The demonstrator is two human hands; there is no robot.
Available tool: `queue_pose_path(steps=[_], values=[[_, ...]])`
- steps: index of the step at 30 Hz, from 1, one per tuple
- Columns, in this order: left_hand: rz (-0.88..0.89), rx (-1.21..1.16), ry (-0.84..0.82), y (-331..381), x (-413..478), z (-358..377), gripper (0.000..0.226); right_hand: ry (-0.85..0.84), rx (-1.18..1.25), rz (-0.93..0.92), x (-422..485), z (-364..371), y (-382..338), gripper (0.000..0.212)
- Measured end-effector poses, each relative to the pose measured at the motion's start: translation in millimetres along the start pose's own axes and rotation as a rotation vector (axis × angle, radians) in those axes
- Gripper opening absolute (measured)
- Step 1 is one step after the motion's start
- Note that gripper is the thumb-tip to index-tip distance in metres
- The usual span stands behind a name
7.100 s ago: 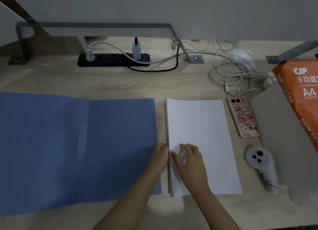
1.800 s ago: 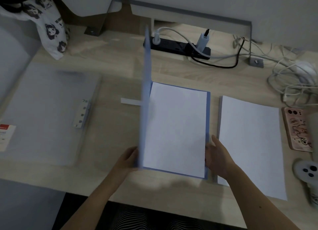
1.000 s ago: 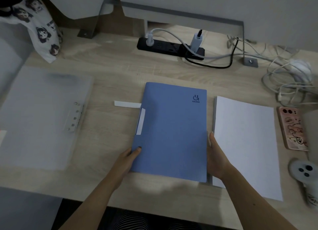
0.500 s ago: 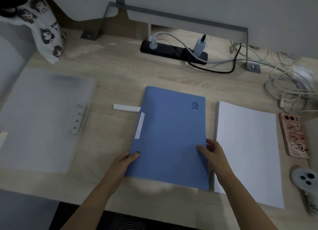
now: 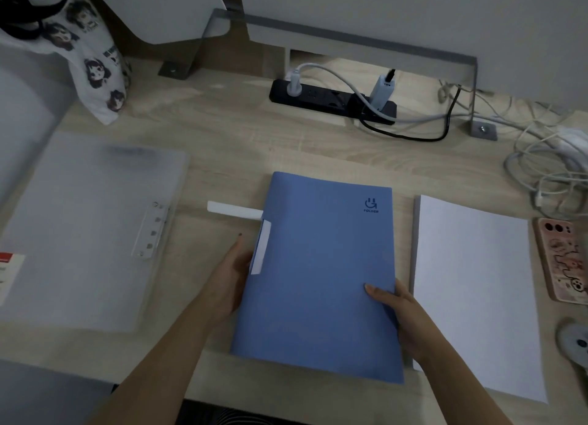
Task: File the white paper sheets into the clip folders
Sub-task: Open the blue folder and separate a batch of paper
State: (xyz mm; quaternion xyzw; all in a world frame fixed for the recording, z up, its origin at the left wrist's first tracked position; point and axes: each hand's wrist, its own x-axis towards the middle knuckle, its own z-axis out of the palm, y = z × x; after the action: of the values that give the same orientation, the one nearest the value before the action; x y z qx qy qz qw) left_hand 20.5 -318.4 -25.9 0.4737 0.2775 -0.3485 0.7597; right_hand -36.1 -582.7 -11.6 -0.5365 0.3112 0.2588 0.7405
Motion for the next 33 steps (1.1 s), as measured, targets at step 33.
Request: queue_pose_path(steps=[33], values=[[0.47, 1.559, 0.506, 35.6, 23.7, -6.6, 0.062, 0.086, -0.012, -0.033, -22.7, -6.4, -23.4, 0.027]])
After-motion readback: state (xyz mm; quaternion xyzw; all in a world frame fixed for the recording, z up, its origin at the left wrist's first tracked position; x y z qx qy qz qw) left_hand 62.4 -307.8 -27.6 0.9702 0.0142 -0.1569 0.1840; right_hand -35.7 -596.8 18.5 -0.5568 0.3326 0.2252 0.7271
